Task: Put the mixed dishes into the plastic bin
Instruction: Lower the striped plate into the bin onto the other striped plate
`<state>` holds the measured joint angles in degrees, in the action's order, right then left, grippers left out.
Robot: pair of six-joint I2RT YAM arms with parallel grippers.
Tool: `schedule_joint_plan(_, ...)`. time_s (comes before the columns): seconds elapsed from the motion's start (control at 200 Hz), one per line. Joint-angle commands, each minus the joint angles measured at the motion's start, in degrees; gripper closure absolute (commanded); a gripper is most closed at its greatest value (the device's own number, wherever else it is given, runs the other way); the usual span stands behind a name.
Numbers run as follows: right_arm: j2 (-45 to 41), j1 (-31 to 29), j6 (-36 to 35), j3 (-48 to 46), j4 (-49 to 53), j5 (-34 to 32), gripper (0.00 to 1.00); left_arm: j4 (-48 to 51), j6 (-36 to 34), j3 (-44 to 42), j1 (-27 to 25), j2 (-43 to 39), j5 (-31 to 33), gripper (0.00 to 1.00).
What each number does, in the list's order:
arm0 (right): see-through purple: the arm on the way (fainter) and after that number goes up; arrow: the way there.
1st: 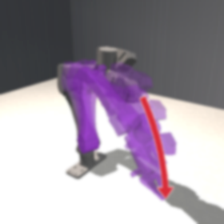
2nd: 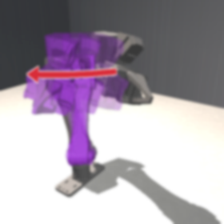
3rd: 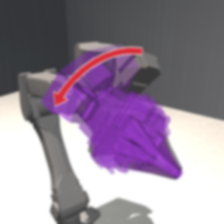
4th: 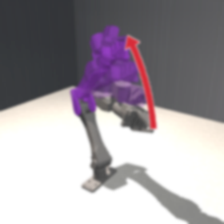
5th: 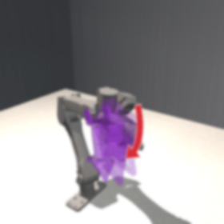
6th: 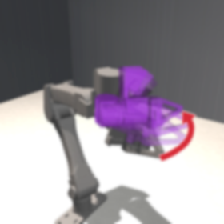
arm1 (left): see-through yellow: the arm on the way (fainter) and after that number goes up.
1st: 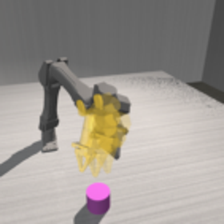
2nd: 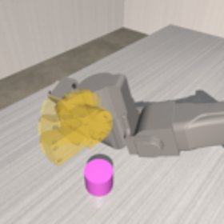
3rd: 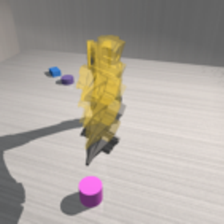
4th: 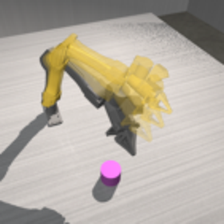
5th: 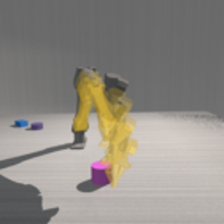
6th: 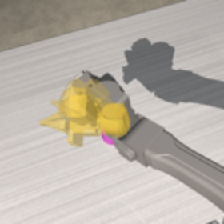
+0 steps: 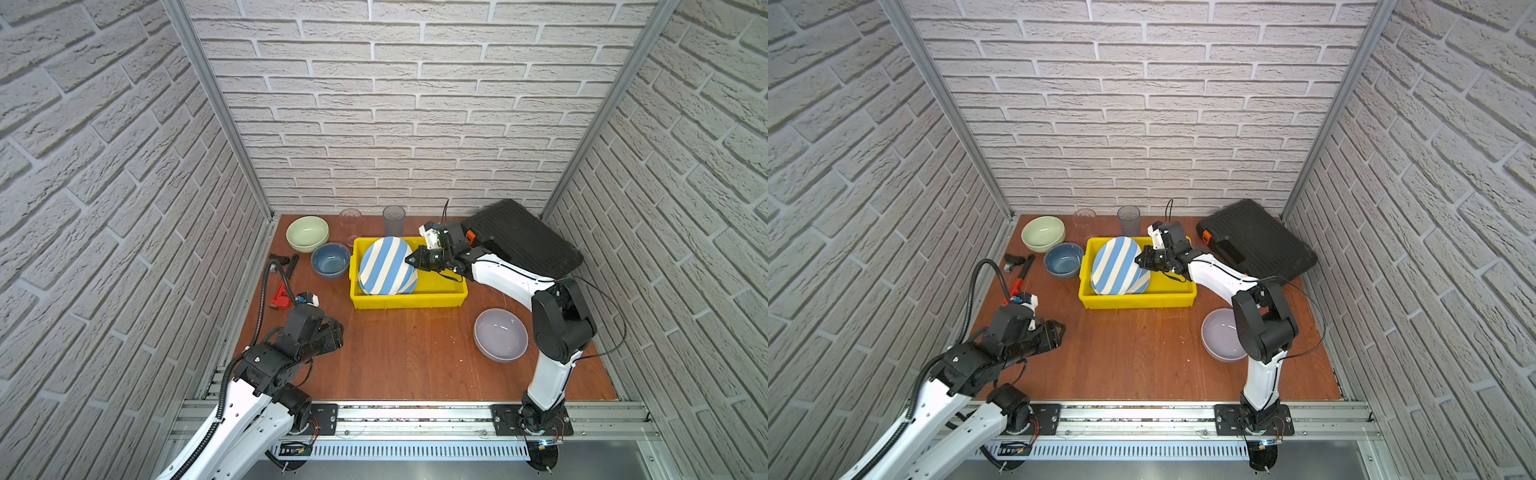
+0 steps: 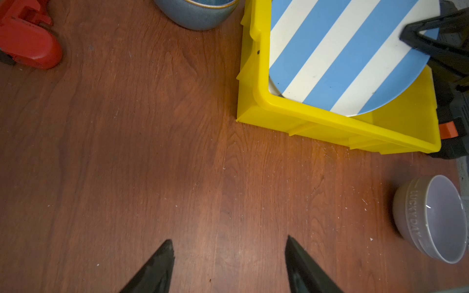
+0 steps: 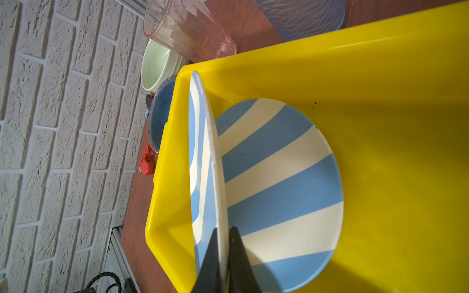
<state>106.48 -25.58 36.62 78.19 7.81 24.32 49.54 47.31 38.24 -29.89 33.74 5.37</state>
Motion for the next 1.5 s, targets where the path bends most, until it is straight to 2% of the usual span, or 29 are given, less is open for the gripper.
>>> schedule_joint_plan(0.0,0.3,-0.1,-0.1,1.1,-2.3,2.7,0.94,-0.1,-0.6,0.3,0.3,-0.6,1.4,0.3)
schedule_joint_plan(0.36,1.6,-0.1,-1.5,0.7,1.4,1.7,0.85,0.0,-0.4,0.2,0.4,-1.1,2.0,0.3)
schedule_joint_plan(0.535,2.0,-0.2,-3.1,1.5,4.0,0.6,0.74,0.1,-0.3,0.3,0.4,-1.1,2.2,0.3)
schedule_joint_plan(0.9,2.8,-0.3,-7.9,3.8,12.0,-4.1,0.6,0.6,0.2,0.2,0.6,-3.0,3.1,0.3)
schedule_joint_plan(1.065,3.6,-0.4,-9.6,5.1,15.6,-5.9,0.57,0.6,0.2,0.2,0.6,-2.8,3.0,0.3)
schedule_joint_plan(1.495,6.0,-1.7,-9.5,5.7,15.7,-6.4,0.55,0.8,0.0,0.6,0.6,-2.0,2.7,0.3)
